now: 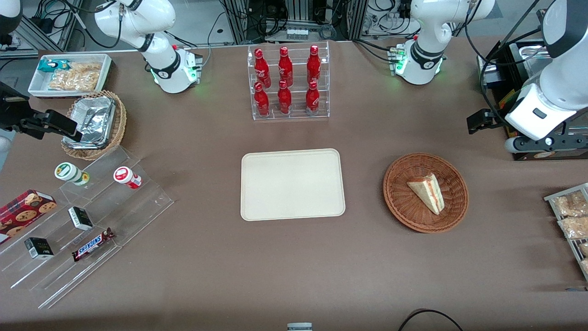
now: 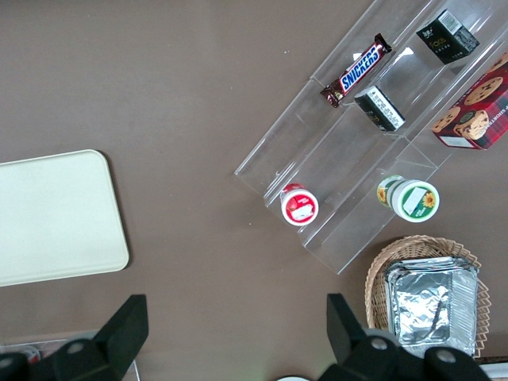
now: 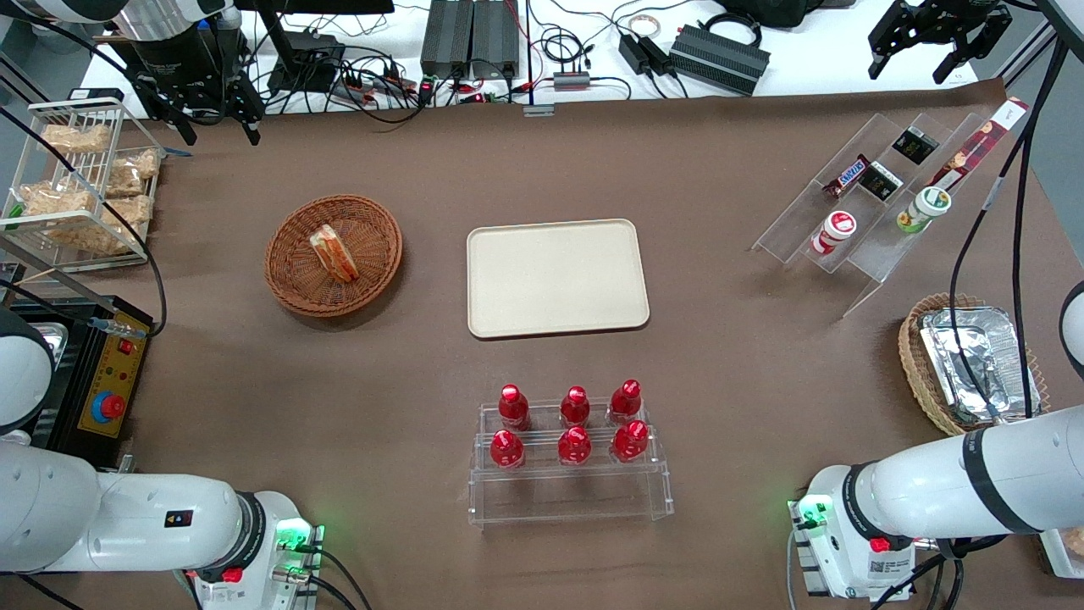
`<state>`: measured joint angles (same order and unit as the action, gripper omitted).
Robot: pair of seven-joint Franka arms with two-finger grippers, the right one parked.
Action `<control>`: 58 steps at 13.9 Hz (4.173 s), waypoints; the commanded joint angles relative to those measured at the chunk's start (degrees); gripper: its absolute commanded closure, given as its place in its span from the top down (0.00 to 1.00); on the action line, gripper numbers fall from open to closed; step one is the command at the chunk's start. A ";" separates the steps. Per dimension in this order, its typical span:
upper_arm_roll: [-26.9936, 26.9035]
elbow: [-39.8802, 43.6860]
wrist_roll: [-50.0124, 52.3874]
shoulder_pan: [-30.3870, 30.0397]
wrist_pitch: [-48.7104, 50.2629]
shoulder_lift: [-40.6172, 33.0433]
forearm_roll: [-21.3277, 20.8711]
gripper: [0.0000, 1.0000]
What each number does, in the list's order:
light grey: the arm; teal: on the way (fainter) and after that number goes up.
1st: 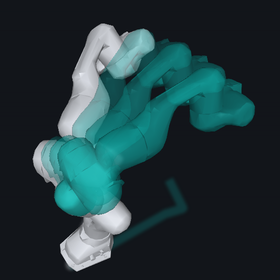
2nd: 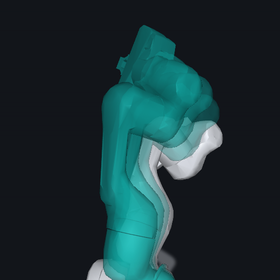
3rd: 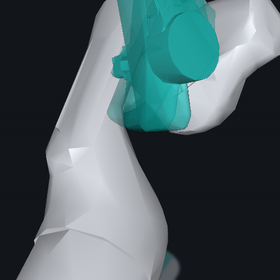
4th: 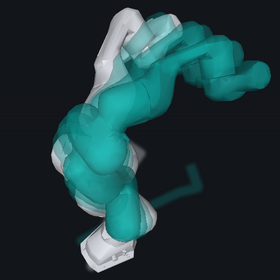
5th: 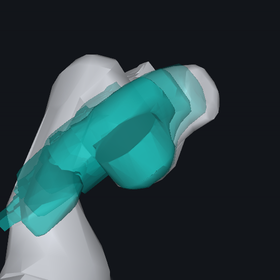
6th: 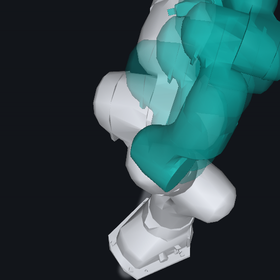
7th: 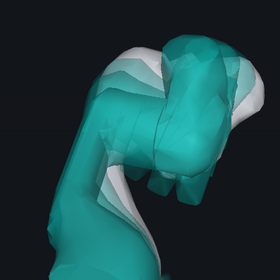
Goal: Place sandwich from basket to tray
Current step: 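Move the left gripper over the wicker basket holding the sandwich, then lower the left gripper onto the wrapped sandwich and close on it, then lift the sandwich and carry it over the cream tray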
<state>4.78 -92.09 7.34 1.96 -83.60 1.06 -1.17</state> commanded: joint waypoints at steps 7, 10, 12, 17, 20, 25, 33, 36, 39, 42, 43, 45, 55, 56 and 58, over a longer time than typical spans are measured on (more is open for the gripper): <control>-0.12 -1.76 -0.66 -0.12 -1.11 3.68 -0.15 1.00; -0.12 -9.58 -0.13 0.23 -9.62 3.68 -0.33 1.00; -0.12 -12.57 0.22 0.23 -13.15 3.86 -0.33 1.00; -0.04 -22.34 5.23 0.41 -26.07 3.94 -0.50 1.00; -0.04 -27.95 8.29 0.41 -33.53 3.60 -0.50 1.00; -0.04 -37.28 16.20 0.41 -47.70 2.01 -0.50 1.00; 0.14 -38.17 35.37 2.34 -52.98 4.74 -0.42 1.00; 0.14 -37.90 37.30 2.26 -53.77 5.26 0.02 1.00; 0.14 -37.90 42.66 2.26 -56.14 7.02 0.02 1.00; 0.05 -37.81 42.76 2.17 -57.46 8.51 0.02 1.00; 0.05 -37.73 42.76 2.08 -57.55 9.13 0.02 1.00; 0.05 -37.72 42.76 2.08 -58.51 10.27 0.02 1.00; -0.04 -37.55 42.94 1.90 -60.10 12.83 0.55 0.30; -0.04 -37.20 42.76 1.90 -59.93 12.65 0.55 0.22; -0.04 -36.50 42.76 1.99 -59.66 12.04 0.55 0.16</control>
<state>4.70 -129.25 49.40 3.91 -143.08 13.95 -0.97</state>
